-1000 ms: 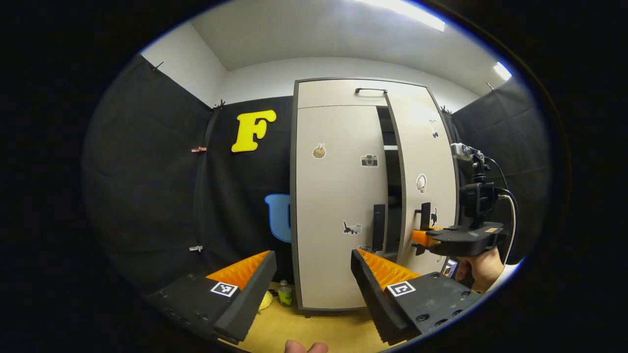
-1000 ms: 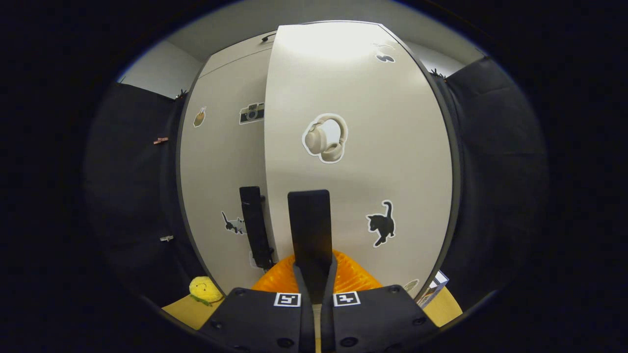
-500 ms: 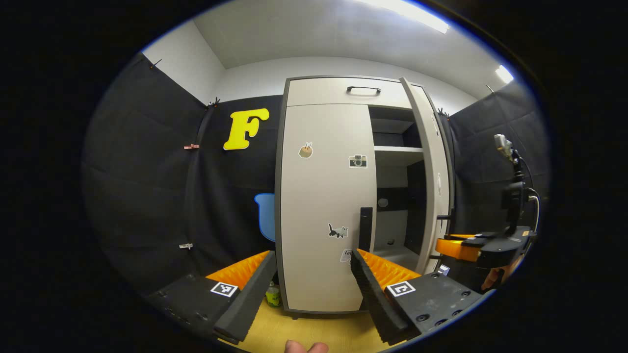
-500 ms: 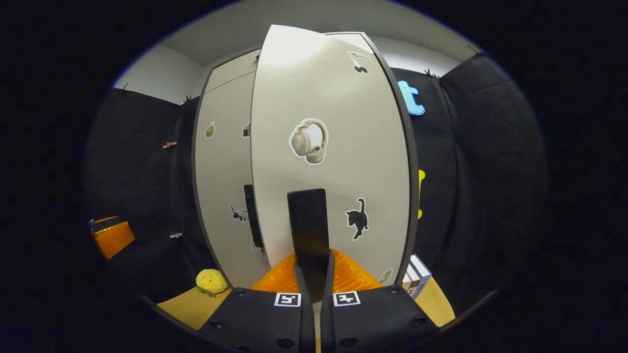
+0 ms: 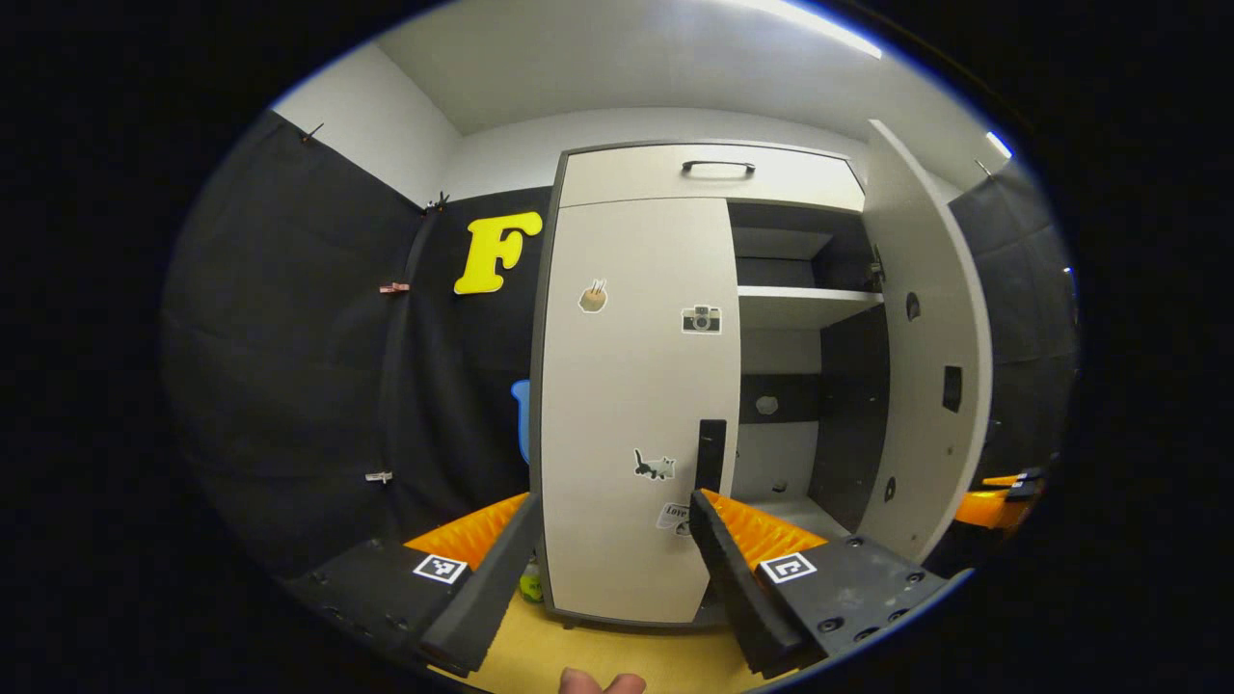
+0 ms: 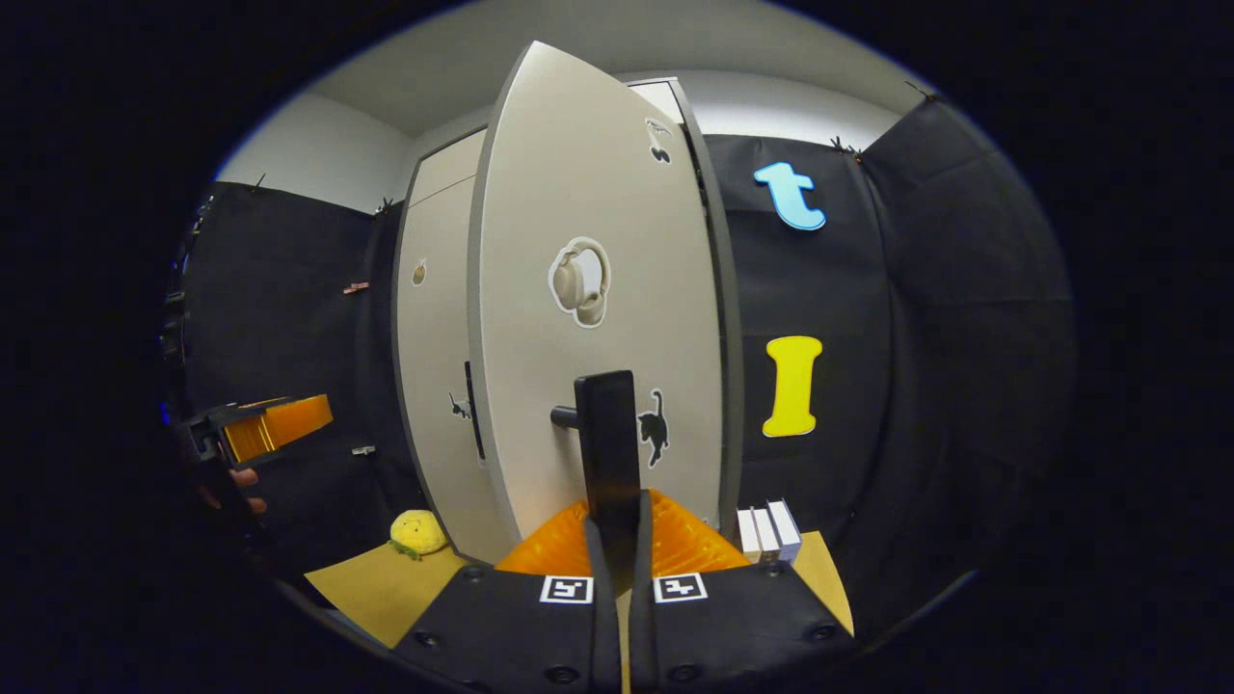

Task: Open the right door of the double-door shoe cabinet with the right hand, and open the left door with the left hand.

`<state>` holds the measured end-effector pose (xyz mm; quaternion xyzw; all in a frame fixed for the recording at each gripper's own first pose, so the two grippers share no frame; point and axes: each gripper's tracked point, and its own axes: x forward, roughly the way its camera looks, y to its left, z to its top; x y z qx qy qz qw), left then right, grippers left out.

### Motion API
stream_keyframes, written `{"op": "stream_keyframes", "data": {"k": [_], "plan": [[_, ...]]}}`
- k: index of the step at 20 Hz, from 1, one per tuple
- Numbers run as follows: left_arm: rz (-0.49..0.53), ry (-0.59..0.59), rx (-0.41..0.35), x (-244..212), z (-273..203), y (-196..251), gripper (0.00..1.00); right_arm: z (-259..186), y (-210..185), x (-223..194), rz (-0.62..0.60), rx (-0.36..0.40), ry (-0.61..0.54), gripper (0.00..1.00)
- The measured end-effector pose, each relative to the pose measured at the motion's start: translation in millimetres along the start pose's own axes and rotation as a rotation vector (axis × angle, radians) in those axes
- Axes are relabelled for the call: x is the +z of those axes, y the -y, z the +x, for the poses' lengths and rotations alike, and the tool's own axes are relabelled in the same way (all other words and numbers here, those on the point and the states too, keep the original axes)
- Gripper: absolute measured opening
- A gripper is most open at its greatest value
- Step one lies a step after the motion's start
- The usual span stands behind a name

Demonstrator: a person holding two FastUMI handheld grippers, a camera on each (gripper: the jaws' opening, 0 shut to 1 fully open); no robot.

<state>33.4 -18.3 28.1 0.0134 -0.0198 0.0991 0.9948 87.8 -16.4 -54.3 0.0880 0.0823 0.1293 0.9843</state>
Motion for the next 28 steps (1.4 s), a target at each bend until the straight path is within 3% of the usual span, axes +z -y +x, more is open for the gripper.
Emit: {"op": "stream_keyframes", "data": {"k": [4,6,10,14,16,20,21,22,25,28], "plan": [[0.010,-0.001,-0.027,-0.6,3.3,26.7,0.95,-6.2,58.2,6.9,-0.048,-0.158,0.016,0.07],[0.017,-0.004,-0.058,-0.2,4.8,37.0,0.94,-7.1,47.4,5.5,0.024,-0.090,0.006,0.05],[0.052,-0.029,-0.124,-4.0,0.3,52.1,0.94,-17.7,54.0,12.0,-0.055,-0.156,0.035,0.06],[0.064,-0.035,-0.151,-5.1,-5.8,58.3,0.95,-33.4,45.8,12.9,-0.005,-0.134,0.023,0.07],[0.047,-0.044,-0.170,-5.4,-7.0,63.2,0.94,-43.2,42.8,19.5,0.019,-0.130,0.035,0.13],[0.057,-0.056,-0.183,-6.0,-4.3,69.1,0.95,-59.0,34.9,25.9,0.026,-0.118,0.041,0.36],[0.066,-0.056,-0.190,-6.1,-2.6,72.9,0.95,-63.5,34.6,26.2,0.017,-0.123,0.038,0.51],[0.075,-0.056,-0.196,-5.5,0.0,76.7,0.95,-66.9,32.5,25.6,0.011,-0.119,0.034,0.56],[0.065,-0.053,-0.226,-4.7,12.7,89.7,0.95,-78.4,21.8,23.4,0.013,-0.113,0.020,1.00],[0.063,-0.051,-0.235,-5.0,34.7,96.7,0.94,-91.2,15.5,33.4,0.021,-0.127,0.053,0.98]]}}
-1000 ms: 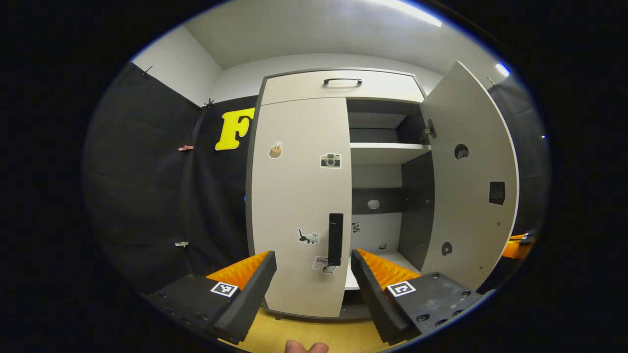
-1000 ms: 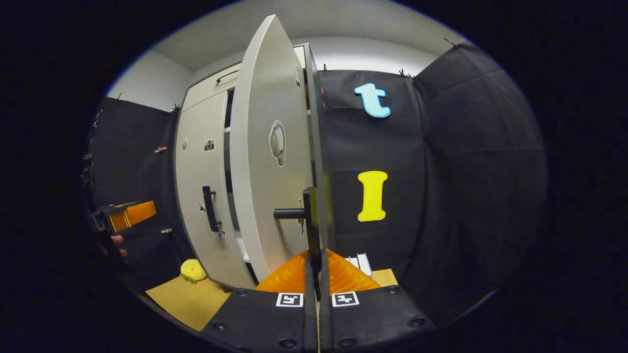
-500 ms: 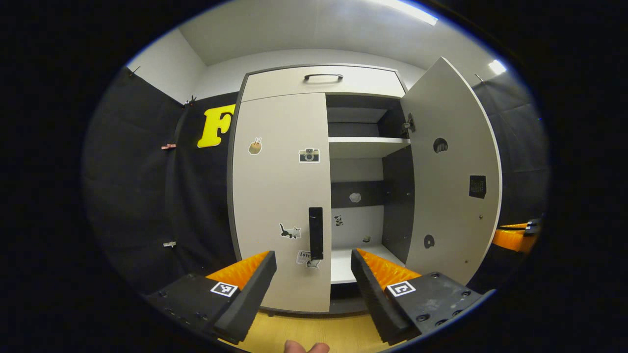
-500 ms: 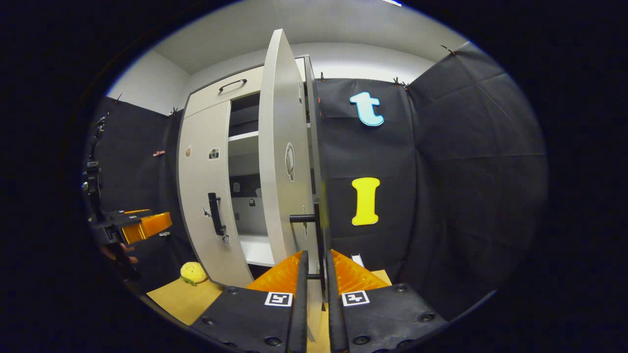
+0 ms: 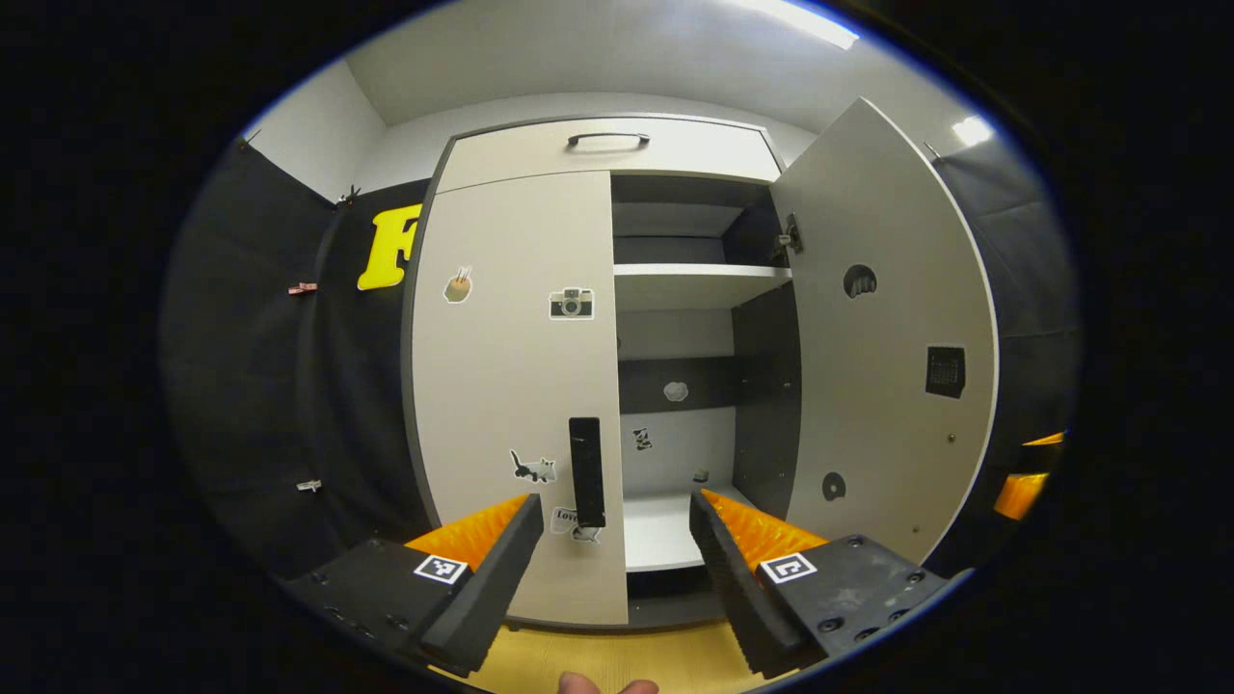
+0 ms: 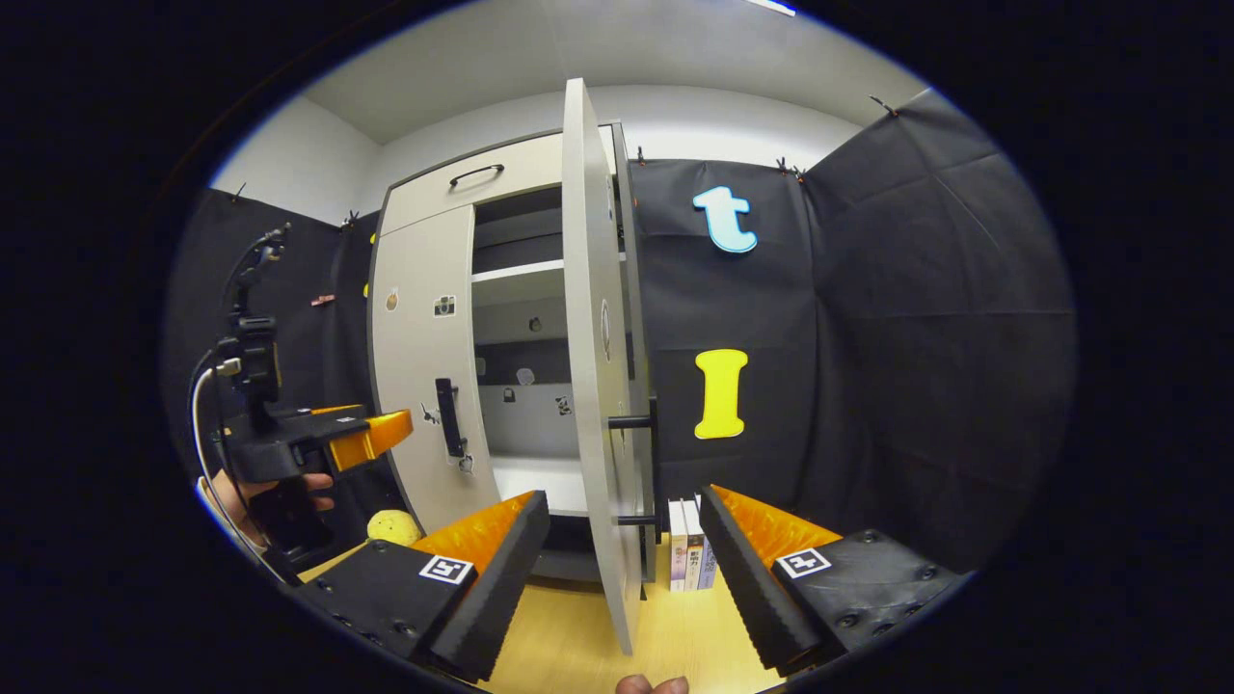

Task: Open the right door of the double-door shoe cabinet with the right hand, and open the left door with the left hand.

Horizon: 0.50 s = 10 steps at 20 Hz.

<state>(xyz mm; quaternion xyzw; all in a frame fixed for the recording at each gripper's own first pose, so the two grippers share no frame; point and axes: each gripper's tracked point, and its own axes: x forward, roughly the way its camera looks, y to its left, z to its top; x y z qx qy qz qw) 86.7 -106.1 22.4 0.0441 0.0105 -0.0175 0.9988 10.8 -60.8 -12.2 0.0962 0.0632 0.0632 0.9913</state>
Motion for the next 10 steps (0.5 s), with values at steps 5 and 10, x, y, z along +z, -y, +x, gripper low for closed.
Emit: {"op": "stream_keyframes", "data": {"k": [5,10], "plan": [[0.050,-0.014,0.022,-7.5,58.1,-12.3,0.93,-11.9,-11.1,15.1,-0.001,0.014,0.050,0.98],[0.026,-0.047,0.041,-27.3,110.5,-26.1,0.77,-6.6,-13.6,10.0,-0.048,0.016,0.048,1.00]]}}
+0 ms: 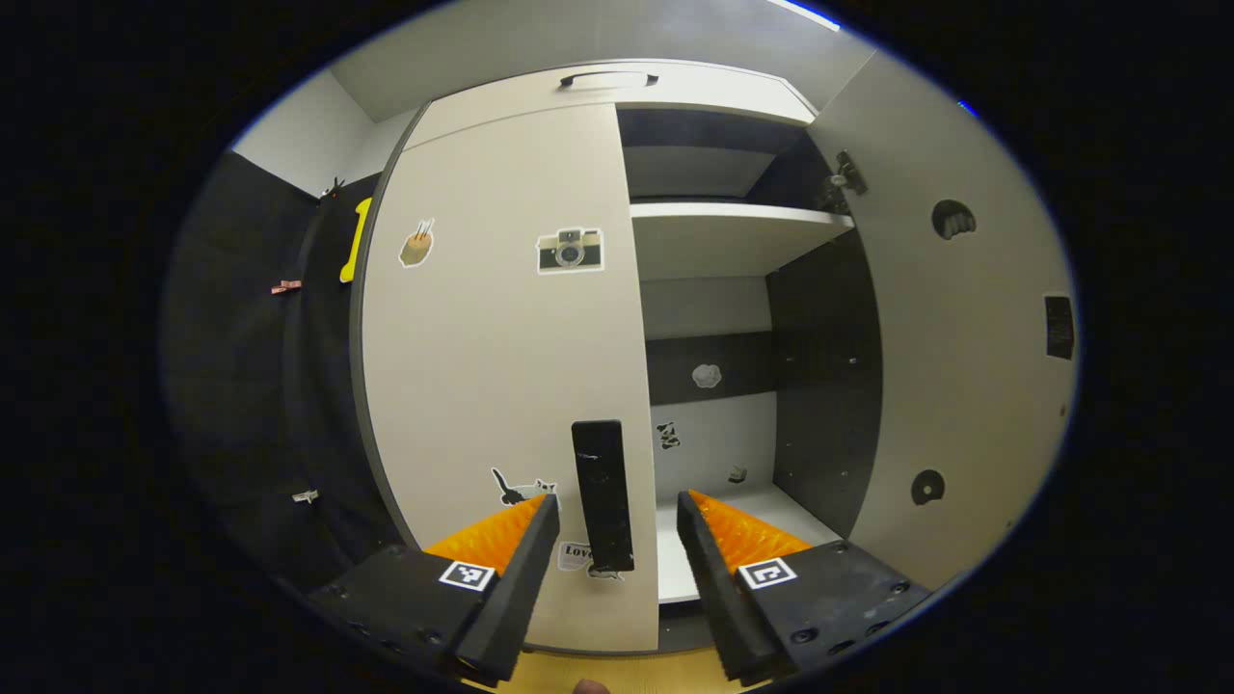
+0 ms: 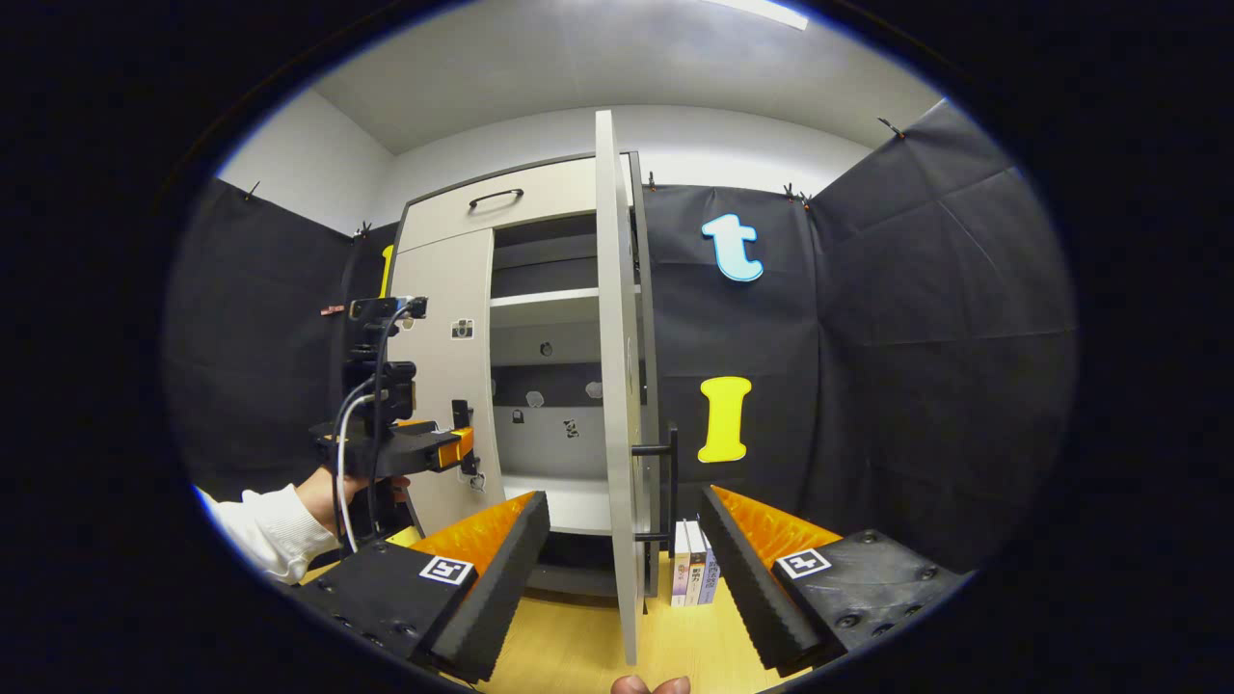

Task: Open the right door of the double-door shoe cabinet with the right hand, and open the left door with the left hand.

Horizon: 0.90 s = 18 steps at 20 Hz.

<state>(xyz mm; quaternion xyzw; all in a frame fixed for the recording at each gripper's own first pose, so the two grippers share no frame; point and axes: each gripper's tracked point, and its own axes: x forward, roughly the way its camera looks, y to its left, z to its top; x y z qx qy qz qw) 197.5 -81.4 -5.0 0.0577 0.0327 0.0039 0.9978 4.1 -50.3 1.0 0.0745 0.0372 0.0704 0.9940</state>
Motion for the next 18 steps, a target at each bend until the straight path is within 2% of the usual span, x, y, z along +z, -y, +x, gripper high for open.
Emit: {"op": "stream_keyframes", "data": {"k": [4,8,16,18], "plan": [[0.013,-0.027,0.018,-13.4,26.7,-8.0,0.54,5.2,12.7,-1.3,0.000,-0.032,-0.001,0.98],[0.035,-0.029,0.019,-16.1,42.1,-4.7,0.39,9.6,24.2,-2.7,0.014,-0.059,-0.008,0.98],[-0.037,-0.015,0.015,-19.5,54.3,-4.9,0.36,2.2,37.0,-3.2,-0.006,-0.109,-0.003,0.98],[-0.027,-0.010,0.025,-23.1,53.6,-4.7,0.35,-3.7,41.0,-3.2,-0.005,-0.130,0.003,0.98]]}}
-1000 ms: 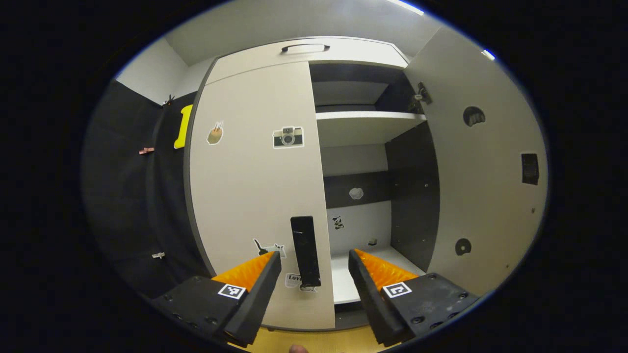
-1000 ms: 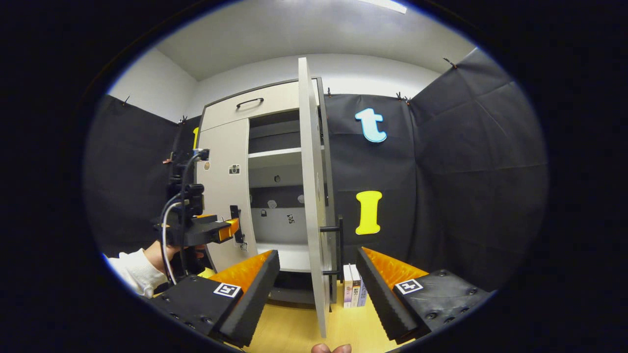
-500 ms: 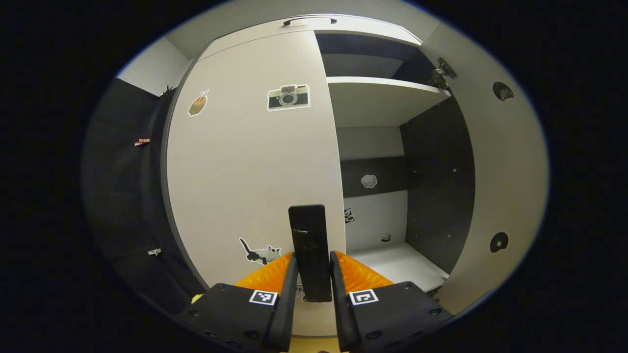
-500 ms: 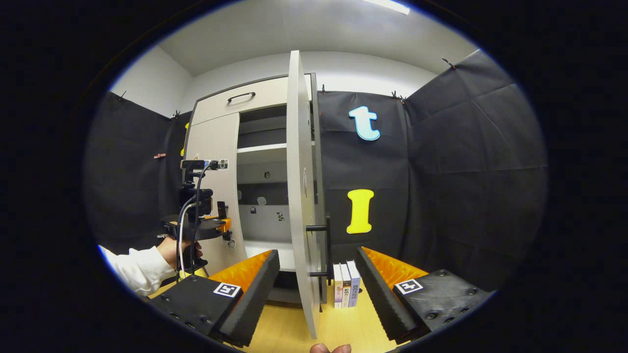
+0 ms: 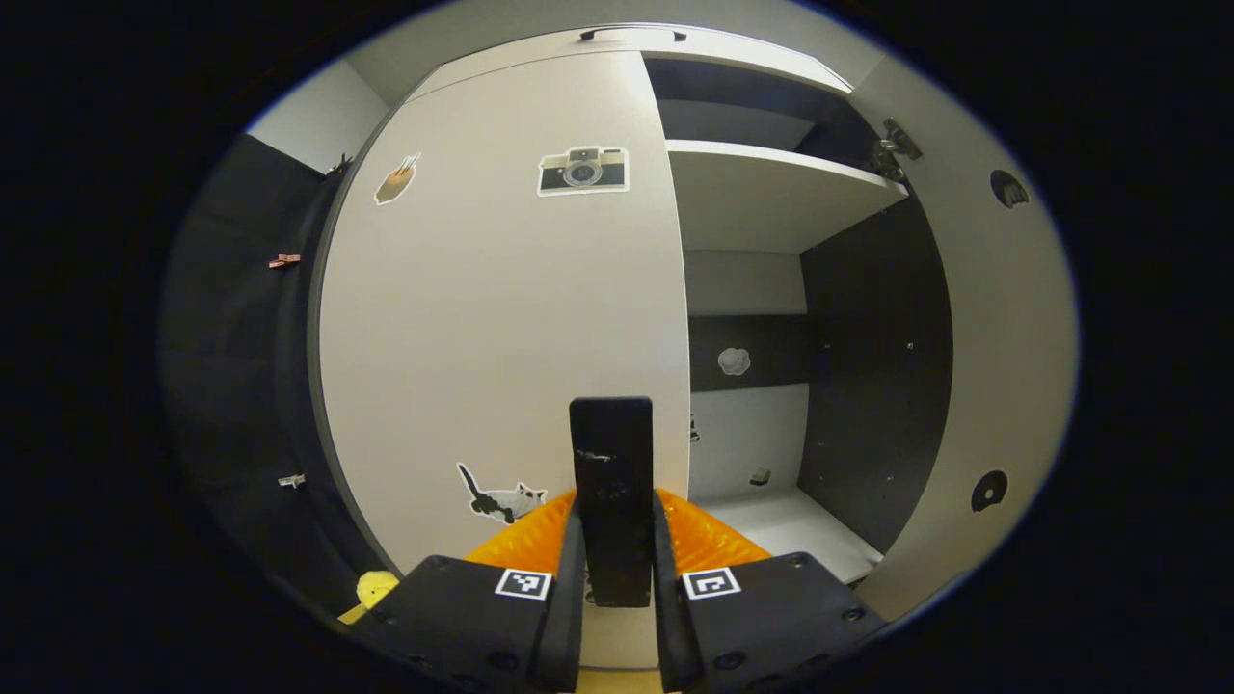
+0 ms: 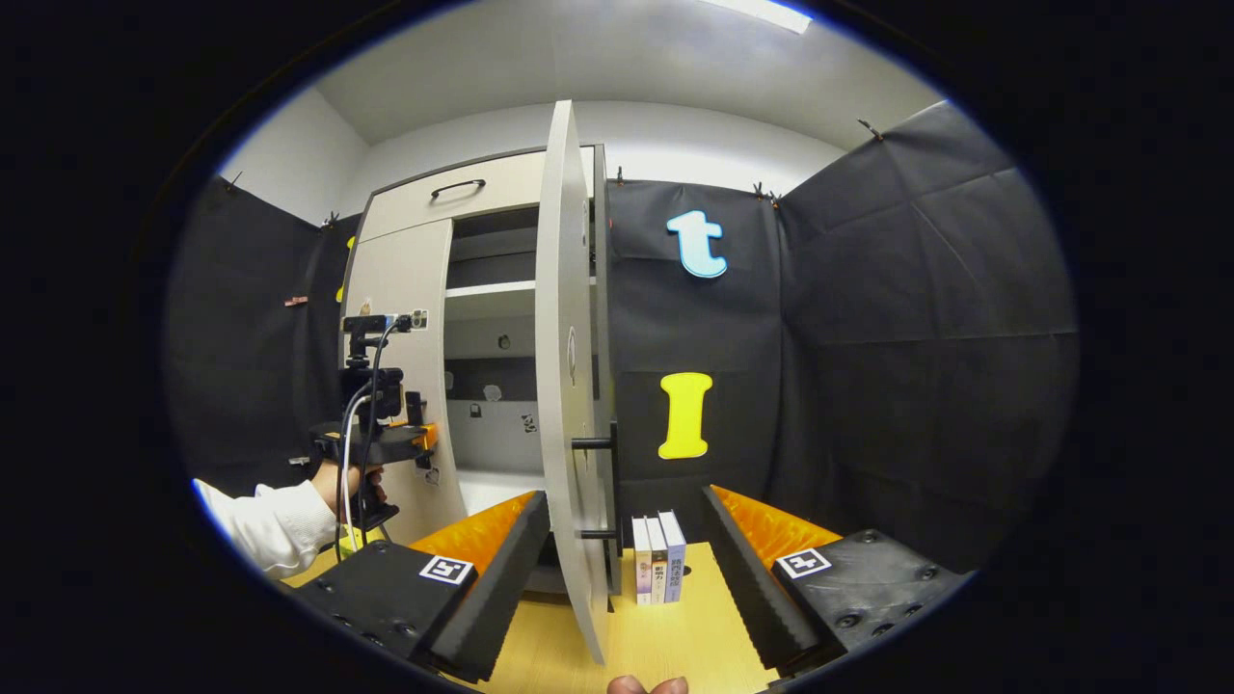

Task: Open the right door of the double-door shoe cabinet with the right hand, and open the left door with the left hand.

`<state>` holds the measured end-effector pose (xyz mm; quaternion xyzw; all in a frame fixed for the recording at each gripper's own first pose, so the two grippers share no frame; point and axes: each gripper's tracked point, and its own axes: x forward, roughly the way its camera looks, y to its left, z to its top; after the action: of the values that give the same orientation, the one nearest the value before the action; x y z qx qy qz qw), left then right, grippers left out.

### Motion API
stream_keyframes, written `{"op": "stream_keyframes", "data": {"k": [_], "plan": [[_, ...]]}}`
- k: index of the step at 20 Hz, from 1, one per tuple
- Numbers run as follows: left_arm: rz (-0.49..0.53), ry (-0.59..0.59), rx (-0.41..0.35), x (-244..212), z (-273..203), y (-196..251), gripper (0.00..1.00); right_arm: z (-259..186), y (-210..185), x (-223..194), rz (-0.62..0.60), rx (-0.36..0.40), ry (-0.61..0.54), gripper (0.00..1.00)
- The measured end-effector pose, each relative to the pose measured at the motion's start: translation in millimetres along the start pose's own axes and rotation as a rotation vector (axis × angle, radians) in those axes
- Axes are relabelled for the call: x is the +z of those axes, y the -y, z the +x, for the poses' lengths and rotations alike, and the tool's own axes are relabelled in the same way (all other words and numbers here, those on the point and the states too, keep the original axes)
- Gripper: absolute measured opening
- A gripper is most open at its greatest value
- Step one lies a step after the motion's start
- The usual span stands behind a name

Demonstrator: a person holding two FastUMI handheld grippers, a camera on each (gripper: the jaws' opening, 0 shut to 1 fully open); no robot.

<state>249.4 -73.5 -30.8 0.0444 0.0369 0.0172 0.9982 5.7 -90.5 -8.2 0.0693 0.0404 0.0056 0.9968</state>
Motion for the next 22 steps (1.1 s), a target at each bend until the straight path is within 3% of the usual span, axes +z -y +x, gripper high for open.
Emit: {"op": "stream_keyframes", "data": {"k": [5,9,18,22], "plan": [[-0.003,-0.044,-0.011,-2.7,-0.4,0.0,0.32,-15.7,4.5,0.5,0.005,-0.038,-0.007,0.98],[-0.023,-0.078,-0.041,-2.0,-9.7,-2.3,0.22,-28.1,-0.9,9.5,0.003,-0.050,0.022,0.98],[-0.059,-0.103,-0.153,1.6,-52.3,-20.2,0.19,-48.3,-45.3,15.8,0.004,0.003,0.039,0.98],[-0.057,-0.106,-0.164,-0.1,-58.4,-29.2,0.19,-58.8,-63.6,16.6,-0.015,0.026,0.053,0.98]]}}
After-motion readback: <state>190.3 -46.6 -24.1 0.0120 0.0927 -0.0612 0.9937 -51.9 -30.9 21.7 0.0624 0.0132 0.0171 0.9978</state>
